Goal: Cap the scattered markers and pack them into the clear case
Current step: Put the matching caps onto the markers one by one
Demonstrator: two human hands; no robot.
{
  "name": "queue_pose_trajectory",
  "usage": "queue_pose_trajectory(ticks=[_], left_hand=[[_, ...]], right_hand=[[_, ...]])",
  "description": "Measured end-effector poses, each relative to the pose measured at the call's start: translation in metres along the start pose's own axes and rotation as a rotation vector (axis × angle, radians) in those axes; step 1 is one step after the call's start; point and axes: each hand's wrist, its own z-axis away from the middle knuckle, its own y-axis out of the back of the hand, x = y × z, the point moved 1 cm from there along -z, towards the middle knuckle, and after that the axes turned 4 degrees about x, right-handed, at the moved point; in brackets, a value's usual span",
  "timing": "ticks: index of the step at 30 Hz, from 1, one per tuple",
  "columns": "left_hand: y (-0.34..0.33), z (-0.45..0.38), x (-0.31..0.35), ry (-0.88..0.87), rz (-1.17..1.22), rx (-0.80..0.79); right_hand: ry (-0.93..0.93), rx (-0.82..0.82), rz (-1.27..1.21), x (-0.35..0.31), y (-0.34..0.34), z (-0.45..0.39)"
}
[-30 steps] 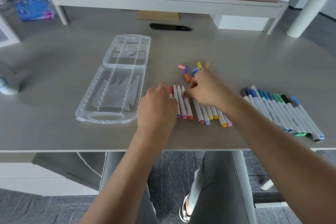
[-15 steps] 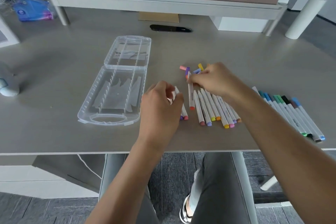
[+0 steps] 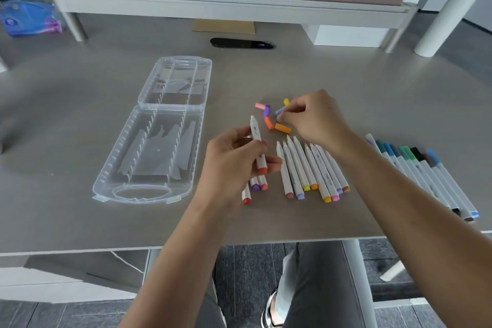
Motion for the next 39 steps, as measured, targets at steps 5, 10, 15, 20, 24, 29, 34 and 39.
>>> queue_pose_trajectory(ticks=[5, 10, 15, 20, 24, 29, 34, 39], left_hand=[[0.003, -0.001, 0.001, -0.023, 0.038, -0.019], [0.004, -0.005, 0.0, -0.046, -0.012, 0.017], [0.007, -0.007, -0.002, -0.019, 0.02, 0.069], [0.007, -0.006, -0.002, 0.003, 0.006, 0.059], [0.003, -0.001, -0.003, -0.001, -0.082, 0.037], [0.001, 0.006, -0.004, -0.017, -0.144, -0.011], [0.001, 0.011, -0.002, -0.025, -0.167, -0.061], [-0.002, 0.01, -0.002, -0.073, -0.165, -0.04]], right_hand=[[0.034, -0.012, 0.218, -0.007, -0.017, -0.011], [0.037, -0.029, 0.283, -0.01, -0.028, -0.016], [0.098, -0.072, 0.003, -0.009, -0.016, -0.007], [0.121, -0.196, -0.338, -0.008, 0.014, 0.013], [0.18, -0.224, -0.395, -0.002, 0.027, 0.022], [0.178, -0.328, -0.418, 0.001, 0.036, 0.029], [0.203, -0.392, -0.434, 0.0, 0.039, 0.035], [-0.058, -0.295, -0.738, -0.003, 0.028, 0.037]])
